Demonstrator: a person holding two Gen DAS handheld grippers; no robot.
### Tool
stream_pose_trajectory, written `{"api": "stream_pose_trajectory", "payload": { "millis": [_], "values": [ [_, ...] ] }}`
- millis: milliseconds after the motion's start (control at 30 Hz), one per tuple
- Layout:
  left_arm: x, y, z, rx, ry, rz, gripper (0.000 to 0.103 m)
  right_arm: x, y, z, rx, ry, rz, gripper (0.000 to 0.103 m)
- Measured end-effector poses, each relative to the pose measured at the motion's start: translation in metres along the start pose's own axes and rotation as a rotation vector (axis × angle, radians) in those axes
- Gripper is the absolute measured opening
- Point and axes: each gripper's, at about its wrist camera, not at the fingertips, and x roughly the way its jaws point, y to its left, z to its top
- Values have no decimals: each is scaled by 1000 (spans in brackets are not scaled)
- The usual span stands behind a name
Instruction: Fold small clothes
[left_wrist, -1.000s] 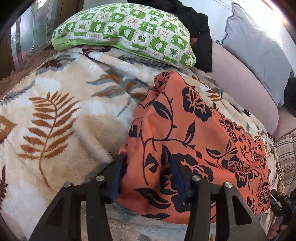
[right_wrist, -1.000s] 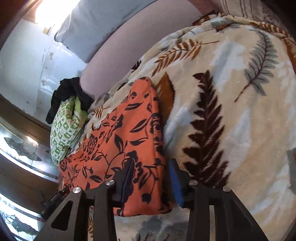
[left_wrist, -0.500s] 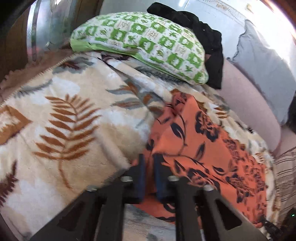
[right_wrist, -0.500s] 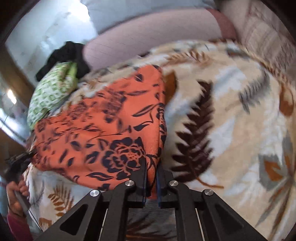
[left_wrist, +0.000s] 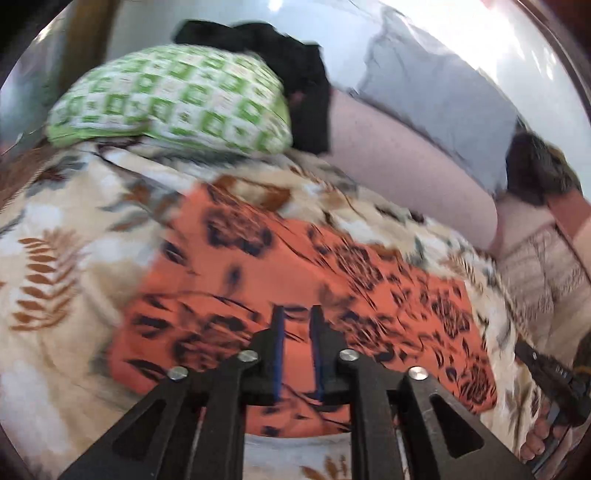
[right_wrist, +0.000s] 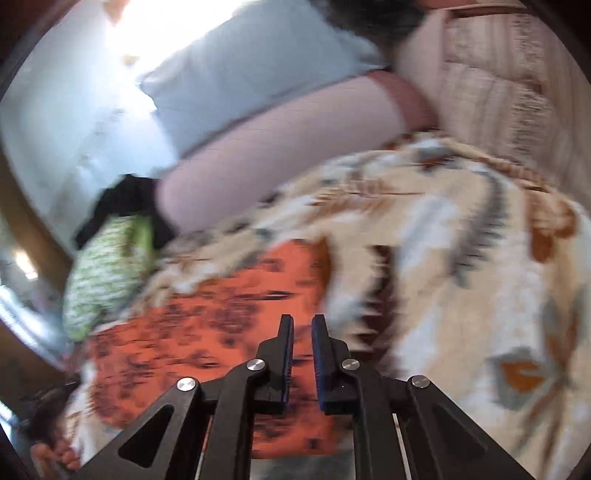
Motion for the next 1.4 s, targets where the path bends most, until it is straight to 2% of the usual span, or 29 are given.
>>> {"api": "stream_pose_trajectory", "payload": {
  "millis": [100,133,167,233,267,333,400,467,500,567,633,700,767,800,900,967,1000,1067,1100,1167,1233,1300,1400],
  "values": [
    [38,-21,-15,12,123,-62,25,43,49,-21,-91,113,107,11],
    [50,-26,-23,25,189,-66,31,52,59,-29,-108,134,123,11],
    [63,-28,-32,50,253,-34,30,63,68,-38,-119,165,128,11],
    [55,-28,-39,70,209,-43,30,93,73,-60,-116,302,88,11],
    [54,-27,-40,75,235,-37,30,109,69,-69,-110,378,63,13],
    [47,-25,-41,83,232,-50,30,107,61,-69,-91,355,119,13],
    [38,-19,-39,43,223,-68,30,101,60,-61,-78,387,111,12],
    [25,-8,-33,-5,200,-68,30,85,64,-52,-101,300,77,11],
    [16,2,-27,-25,161,-42,30,78,71,-47,-117,271,82,12],
    [-4,26,-15,-83,70,50,31,70,93,-40,-119,266,197,14],
    [-9,49,-8,-144,39,124,35,79,119,-36,-141,287,266,14],
    [-1,72,-10,-196,92,161,36,104,159,-33,-181,328,283,14],
    [12,84,-17,-245,158,127,35,137,201,-36,-243,395,300,14],
    [11,83,-17,-247,152,124,35,153,216,-38,-259,425,295,14],
    [8,76,-16,-208,167,133,35,217,255,-50,-259,549,227,14],
    [11,80,-17,-222,172,111,35,256,271,-53,-267,578,177,15],
    [12,86,-16,-225,174,101,35,273,279,-51,-264,563,165,14],
    [10,91,-15,-247,179,76,35,288,292,-39,-277,455,163,12],
    [9,93,-15,-253,180,66,35,300,297,-34,-282,428,135,12],
    [4,101,-17,-258,182,62,33,314,296,-29,-234,437,105,12],
    [-3,108,-18,-300,172,40,33,305,296,-20,-185,405,132,12],
    [-4,111,-15,-329,164,33,33,281,299,-17,-197,361,207,12],
    [-8,111,-18,-358,156,47,33,250,309,-28,-253,422,322,11]
  ]
}}
